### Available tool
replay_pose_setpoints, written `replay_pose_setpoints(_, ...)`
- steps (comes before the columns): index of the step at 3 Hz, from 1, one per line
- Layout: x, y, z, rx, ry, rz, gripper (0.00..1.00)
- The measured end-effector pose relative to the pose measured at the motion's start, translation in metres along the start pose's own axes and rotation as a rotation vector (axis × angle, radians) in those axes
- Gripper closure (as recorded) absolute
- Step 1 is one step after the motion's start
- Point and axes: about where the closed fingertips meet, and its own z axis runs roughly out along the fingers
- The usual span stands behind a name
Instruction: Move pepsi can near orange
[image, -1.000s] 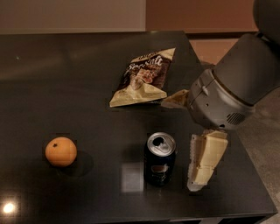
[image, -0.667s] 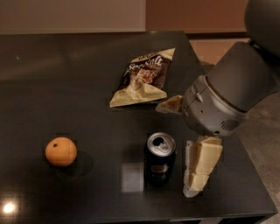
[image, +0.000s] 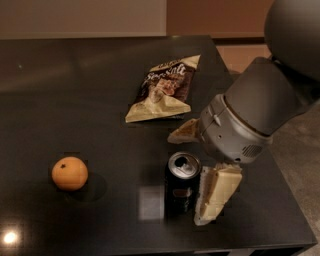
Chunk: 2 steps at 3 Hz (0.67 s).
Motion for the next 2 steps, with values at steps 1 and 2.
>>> replay_pose_setpoints(1,-0.0040,0.0029,0.0056,-0.011,0.000,-0.013,0.33)
replay_pose_setpoints(2,-0.0078,0.0022,0.0079,-0.016,0.005,-0.022,0.56)
